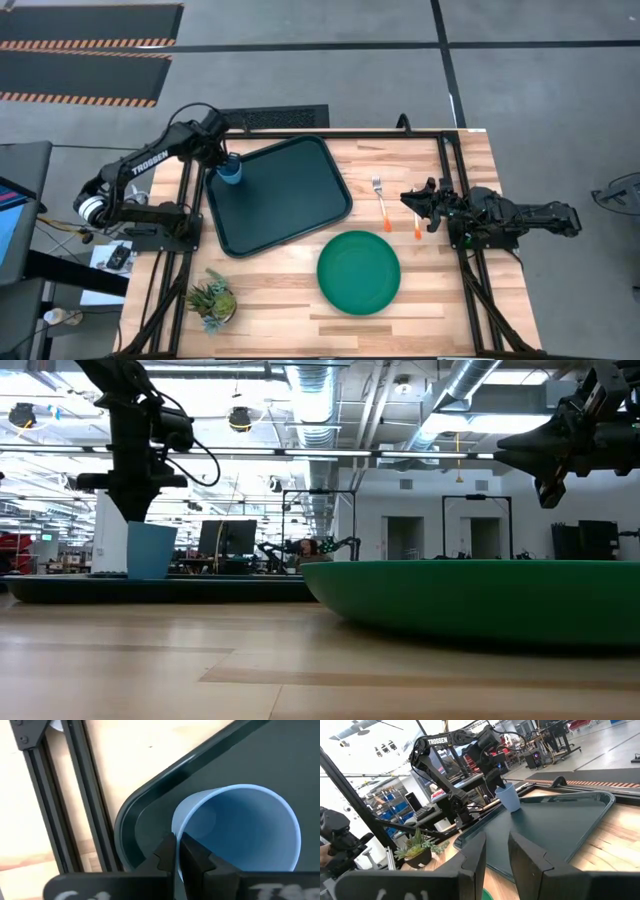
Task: Pick and place plate/cup/fork/spoon on tray
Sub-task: Put the blue cup on the top left of the black tray
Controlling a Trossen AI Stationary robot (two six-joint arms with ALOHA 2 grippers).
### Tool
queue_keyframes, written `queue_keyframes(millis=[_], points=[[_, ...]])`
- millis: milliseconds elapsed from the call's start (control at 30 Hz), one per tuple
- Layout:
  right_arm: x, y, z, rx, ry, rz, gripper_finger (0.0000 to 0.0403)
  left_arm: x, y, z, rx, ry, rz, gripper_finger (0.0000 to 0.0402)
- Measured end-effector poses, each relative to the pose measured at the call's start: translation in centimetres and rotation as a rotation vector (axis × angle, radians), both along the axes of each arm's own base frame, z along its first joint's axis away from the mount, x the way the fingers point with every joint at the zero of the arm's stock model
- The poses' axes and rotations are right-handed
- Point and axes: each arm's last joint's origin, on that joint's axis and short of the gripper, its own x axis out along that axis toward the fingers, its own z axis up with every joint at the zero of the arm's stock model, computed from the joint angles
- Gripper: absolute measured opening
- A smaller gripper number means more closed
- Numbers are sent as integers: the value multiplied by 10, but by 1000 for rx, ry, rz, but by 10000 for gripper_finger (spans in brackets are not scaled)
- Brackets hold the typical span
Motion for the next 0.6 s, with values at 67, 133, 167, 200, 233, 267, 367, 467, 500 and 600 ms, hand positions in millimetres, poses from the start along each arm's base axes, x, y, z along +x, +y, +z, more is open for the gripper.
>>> queue_keyframes(millis=[67,133,167,200,233,267,367,467,500,600], points=[[0,0,0,0,0,0,108,-1,0,0,-1,-3,18,0],[0,0,0,0,0,0,108,-1,0,0,-4,-4,27,0],[0,0,0,0,0,0,108,-1,0,0,-5,-3,28,0],[0,0,0,0,0,0,108,-1,0,0,-5,-3,28,0],[0,0,0,0,0,0,108,-1,0,0,-6,-4,30,0],[0,0,0,0,0,0,108,-1,0,0,-5,-4,31,0],[0,0,0,0,0,0,108,-2,1,0,-1,2,38,0],[0,0,0,0,0,0,108,-2,1,0,-1,3,38,5],[0,0,0,0,0,0,108,-2,1,0,2,6,40,9],[0,0,0,0,0,0,108,-2,1,0,5,9,44,27]])
